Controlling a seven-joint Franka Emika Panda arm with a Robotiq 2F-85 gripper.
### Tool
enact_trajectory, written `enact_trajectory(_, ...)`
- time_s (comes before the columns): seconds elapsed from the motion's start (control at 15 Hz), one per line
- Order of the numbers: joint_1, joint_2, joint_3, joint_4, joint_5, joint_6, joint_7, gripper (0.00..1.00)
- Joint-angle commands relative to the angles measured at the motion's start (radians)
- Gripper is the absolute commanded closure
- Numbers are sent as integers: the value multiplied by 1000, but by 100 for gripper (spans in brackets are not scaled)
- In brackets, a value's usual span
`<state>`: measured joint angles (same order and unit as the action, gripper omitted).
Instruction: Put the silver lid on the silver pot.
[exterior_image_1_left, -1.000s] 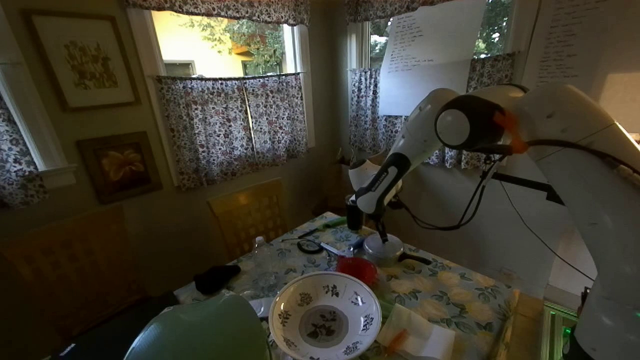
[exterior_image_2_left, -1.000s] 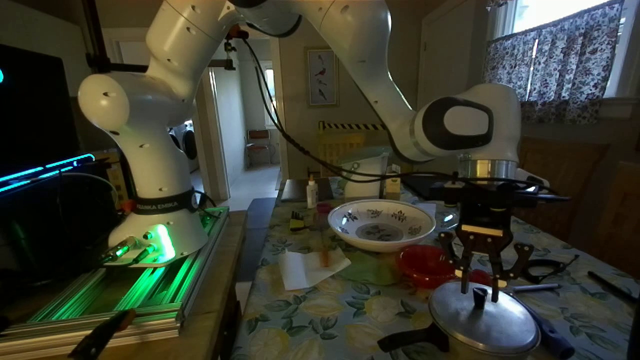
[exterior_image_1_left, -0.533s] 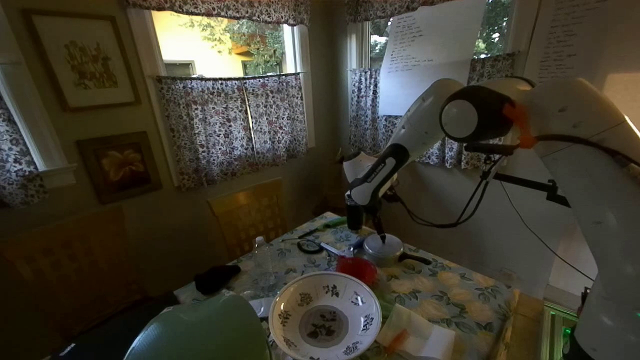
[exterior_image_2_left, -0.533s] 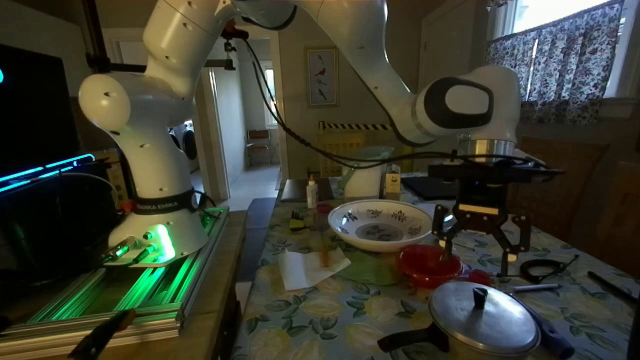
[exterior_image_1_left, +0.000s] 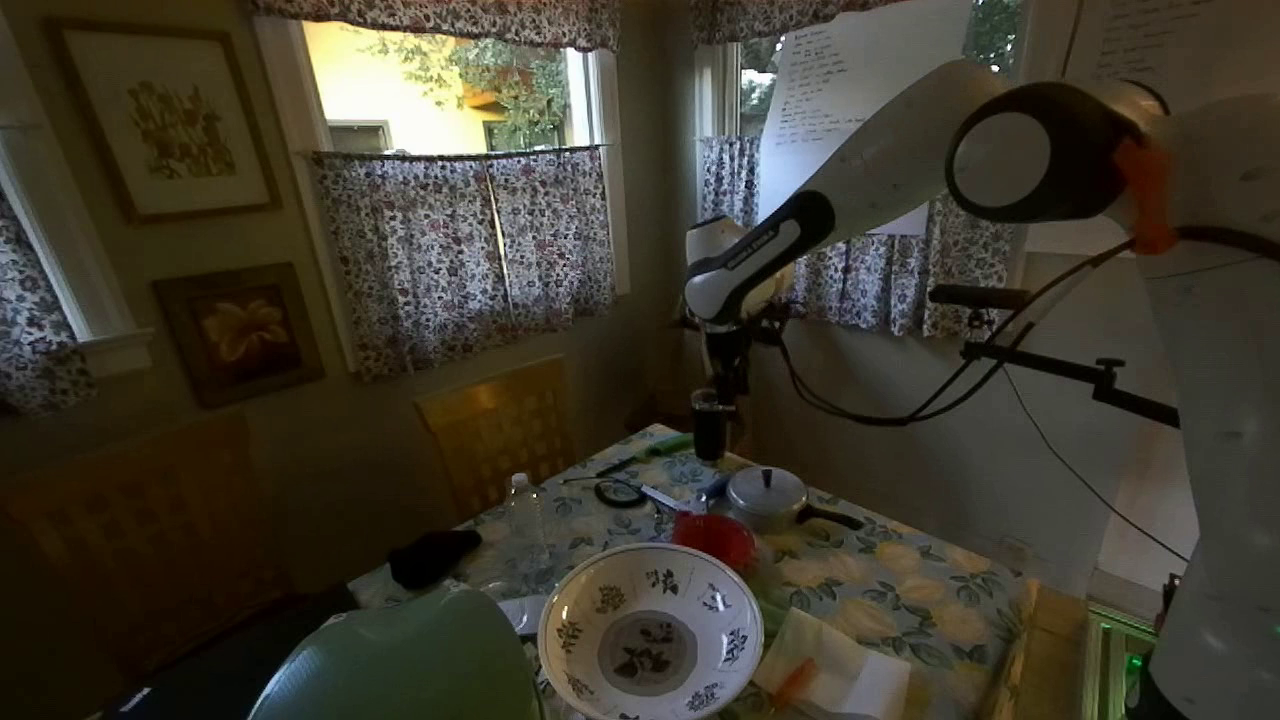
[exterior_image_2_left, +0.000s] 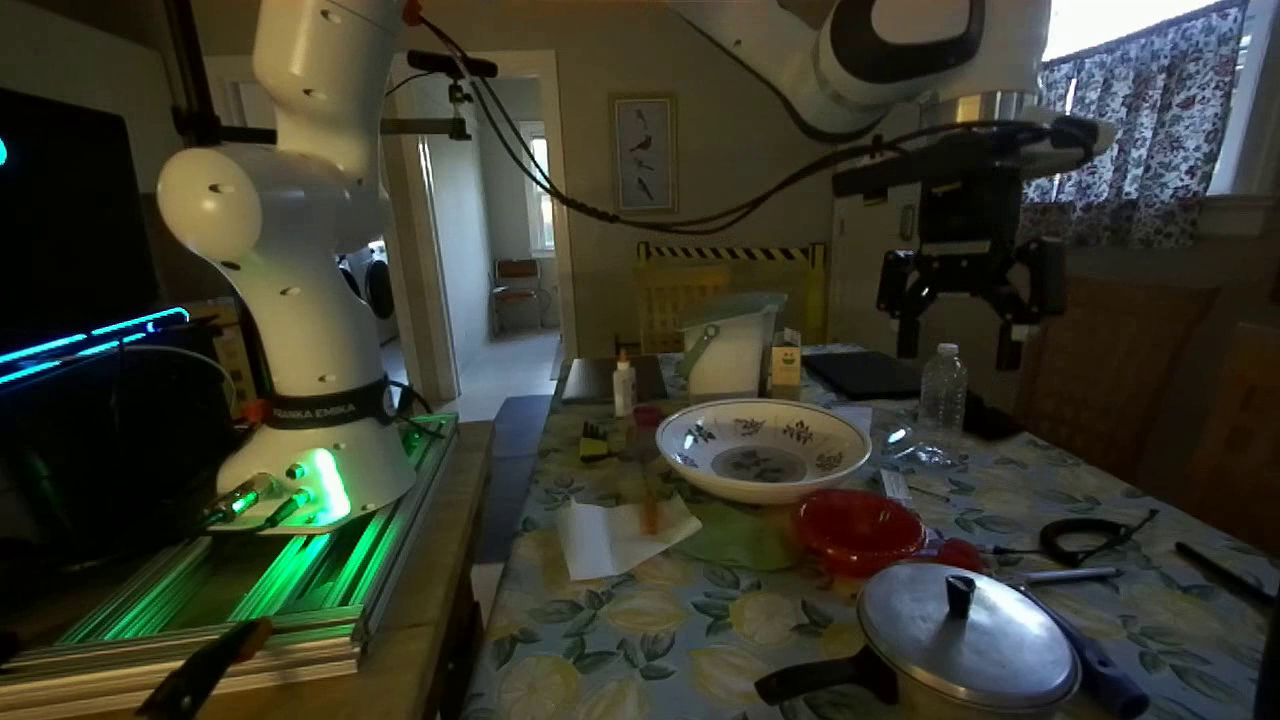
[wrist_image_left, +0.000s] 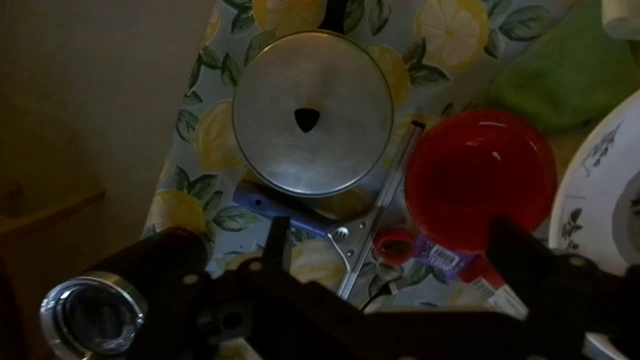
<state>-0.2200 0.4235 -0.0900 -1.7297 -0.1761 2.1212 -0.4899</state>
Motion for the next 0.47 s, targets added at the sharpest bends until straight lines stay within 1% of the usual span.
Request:
enact_trajectory(0.0, -1, -110, -16, -73, 43, 42, 133, 0)
enact_trajectory(0.07, 0, -130, -24, -84, 45, 57, 174, 0)
enact_trajectory(0.13, 2, -70, -17, -15, 18, 11, 110, 0)
enact_trajectory(0.4, 4, -77, -20, -18, 17, 12, 116, 0)
